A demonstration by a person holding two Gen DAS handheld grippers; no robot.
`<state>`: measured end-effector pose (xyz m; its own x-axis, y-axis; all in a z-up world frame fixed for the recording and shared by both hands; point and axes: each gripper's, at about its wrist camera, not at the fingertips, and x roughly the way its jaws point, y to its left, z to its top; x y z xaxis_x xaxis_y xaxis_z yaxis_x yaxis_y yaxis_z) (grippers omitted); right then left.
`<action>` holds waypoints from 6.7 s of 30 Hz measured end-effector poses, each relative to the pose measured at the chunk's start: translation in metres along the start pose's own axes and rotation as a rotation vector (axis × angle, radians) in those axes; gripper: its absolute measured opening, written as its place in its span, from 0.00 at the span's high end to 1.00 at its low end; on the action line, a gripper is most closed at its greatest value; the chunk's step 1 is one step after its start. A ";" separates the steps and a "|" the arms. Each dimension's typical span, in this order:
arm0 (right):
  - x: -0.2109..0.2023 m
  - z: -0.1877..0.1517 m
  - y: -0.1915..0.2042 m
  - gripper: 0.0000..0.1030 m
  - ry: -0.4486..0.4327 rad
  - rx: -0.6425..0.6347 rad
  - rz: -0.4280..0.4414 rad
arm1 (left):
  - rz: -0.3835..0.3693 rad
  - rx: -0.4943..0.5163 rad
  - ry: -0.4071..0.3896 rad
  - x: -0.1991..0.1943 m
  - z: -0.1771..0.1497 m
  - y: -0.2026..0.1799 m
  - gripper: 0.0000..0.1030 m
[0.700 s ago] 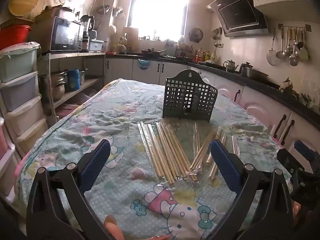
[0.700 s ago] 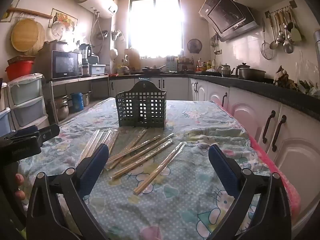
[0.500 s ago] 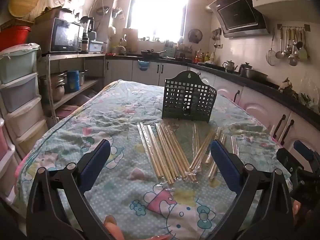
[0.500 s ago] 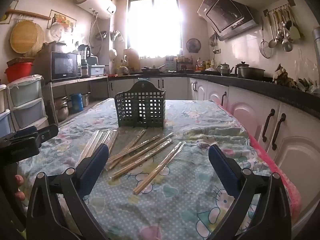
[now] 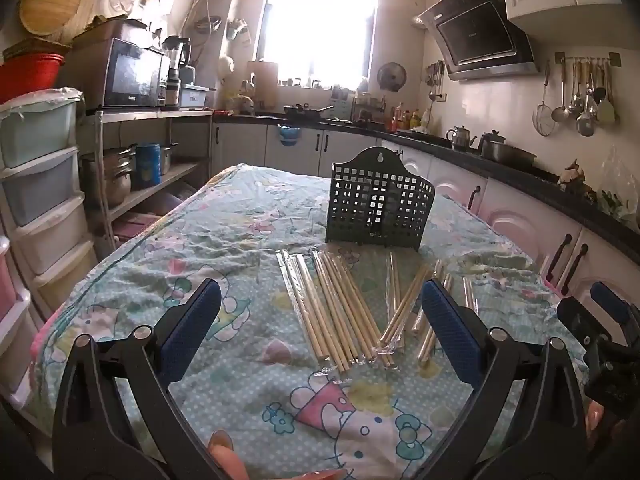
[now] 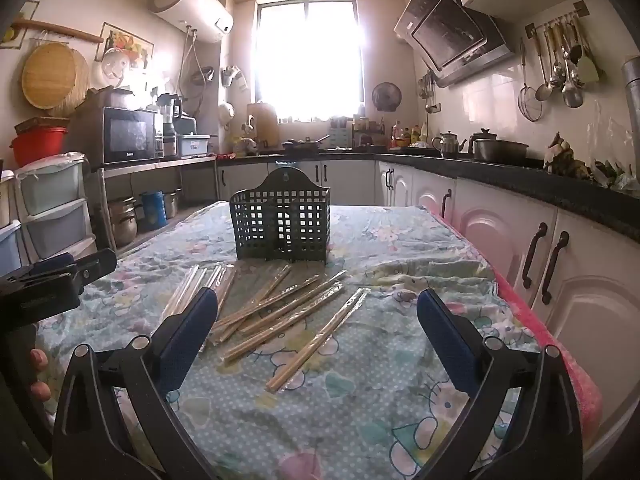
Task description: Organize utensils
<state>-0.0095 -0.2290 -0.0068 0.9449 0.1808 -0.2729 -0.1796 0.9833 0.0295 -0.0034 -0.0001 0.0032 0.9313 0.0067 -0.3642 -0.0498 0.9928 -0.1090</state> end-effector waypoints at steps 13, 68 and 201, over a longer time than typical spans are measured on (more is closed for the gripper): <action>-0.001 0.002 0.004 0.06 -0.011 -0.004 0.002 | -0.003 -0.004 -0.013 -0.002 0.002 0.001 0.11; 0.038 0.014 0.035 0.06 0.098 -0.057 0.158 | -0.009 -0.055 0.031 0.018 0.004 0.028 0.11; 0.231 0.129 -0.012 0.99 0.410 0.098 0.404 | -0.226 -0.107 0.218 0.178 0.187 0.035 0.99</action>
<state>0.2459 -0.1960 0.0537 0.6201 0.5385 -0.5705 -0.4597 0.8387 0.2921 0.2280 0.0584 0.1081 0.8245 -0.2495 -0.5080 0.1006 0.9479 -0.3023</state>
